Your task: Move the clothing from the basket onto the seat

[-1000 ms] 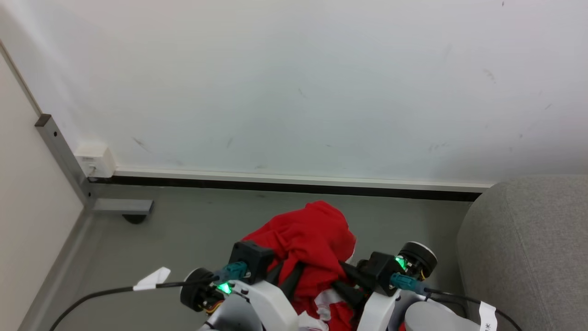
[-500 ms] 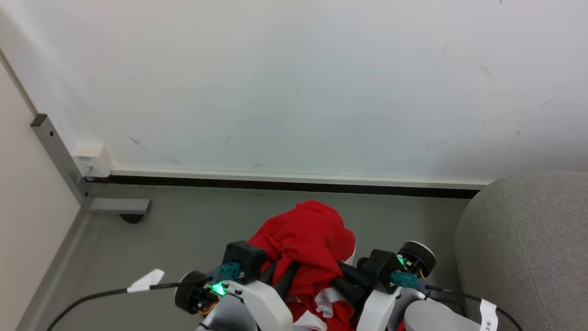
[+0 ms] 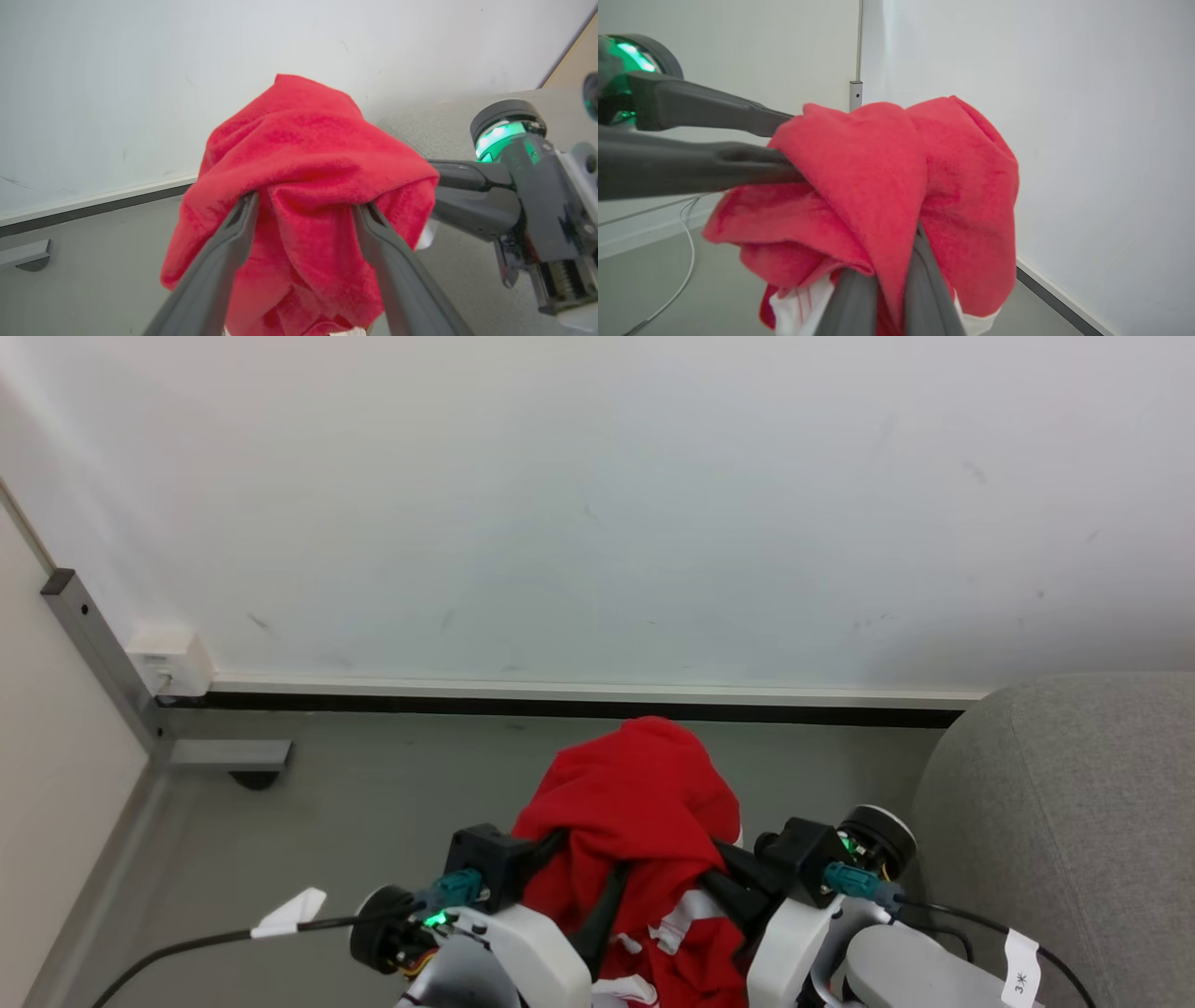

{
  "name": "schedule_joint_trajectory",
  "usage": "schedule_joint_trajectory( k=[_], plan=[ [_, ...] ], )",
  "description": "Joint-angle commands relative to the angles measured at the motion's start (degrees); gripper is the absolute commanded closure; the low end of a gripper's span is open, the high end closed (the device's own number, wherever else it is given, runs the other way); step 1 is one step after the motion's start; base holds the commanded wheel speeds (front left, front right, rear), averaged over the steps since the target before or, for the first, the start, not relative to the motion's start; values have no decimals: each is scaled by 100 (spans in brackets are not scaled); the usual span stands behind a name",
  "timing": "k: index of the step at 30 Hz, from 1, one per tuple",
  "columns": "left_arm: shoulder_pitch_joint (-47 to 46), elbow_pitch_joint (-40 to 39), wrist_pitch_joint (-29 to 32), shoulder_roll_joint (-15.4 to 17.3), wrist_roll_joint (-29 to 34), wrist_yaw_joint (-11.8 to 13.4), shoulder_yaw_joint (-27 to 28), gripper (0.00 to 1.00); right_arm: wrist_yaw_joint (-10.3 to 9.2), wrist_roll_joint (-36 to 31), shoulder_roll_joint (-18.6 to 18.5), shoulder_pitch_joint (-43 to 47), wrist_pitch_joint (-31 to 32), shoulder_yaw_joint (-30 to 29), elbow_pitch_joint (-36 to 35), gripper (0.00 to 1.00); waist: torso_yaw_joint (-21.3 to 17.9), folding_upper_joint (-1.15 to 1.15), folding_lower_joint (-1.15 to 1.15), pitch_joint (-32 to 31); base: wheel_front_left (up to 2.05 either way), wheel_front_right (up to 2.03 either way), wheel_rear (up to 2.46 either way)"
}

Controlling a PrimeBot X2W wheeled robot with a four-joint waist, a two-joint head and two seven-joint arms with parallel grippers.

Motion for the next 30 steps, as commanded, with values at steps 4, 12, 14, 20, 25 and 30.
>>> schedule_joint_trajectory(
  k=[4, 12, 14, 20, 25, 30],
  plan=[
    [-23, -16, -68, 66, 29, 38, -10, 0, -12, -133, -88, 50, 3, -231, 5, 100, -111, 0, 0, 42, 0, 0, 0],
    [-35, -23, -128, 103, 48, 75, -22, 0, -12, -352, -225, 90, 3, -658, -47, 100, -535, 0, 0, 122, 0, 0, 0],
    [-51, -26, -140, 106, 49, 82, -30, 0, -12, -386, -244, 124, 3, -794, -77, 100, -686, 0, 0, 140, 0, 0, 0],
    [-50, -20, -216, 112, 30, 114, -36, 0, -12, -532, -451, 182, 3, -1232, -155, 100, -1241, 0, 0, 206, 0, 0, 0],
    [-81, -40, -312, 106, 32, 123, -51, 0, -12, -647, -701, 305, 3, -1606, -288, 100, -1768, 0, 0, 299, 0, 0, 0],
    [-114, -36, -436, 86, 41, 121, -88, 0, -12, -770, -997, 496, 3, -2014, -420, 100, -2245, 0, 0, 397, 0, 0, 0]
  ],
)
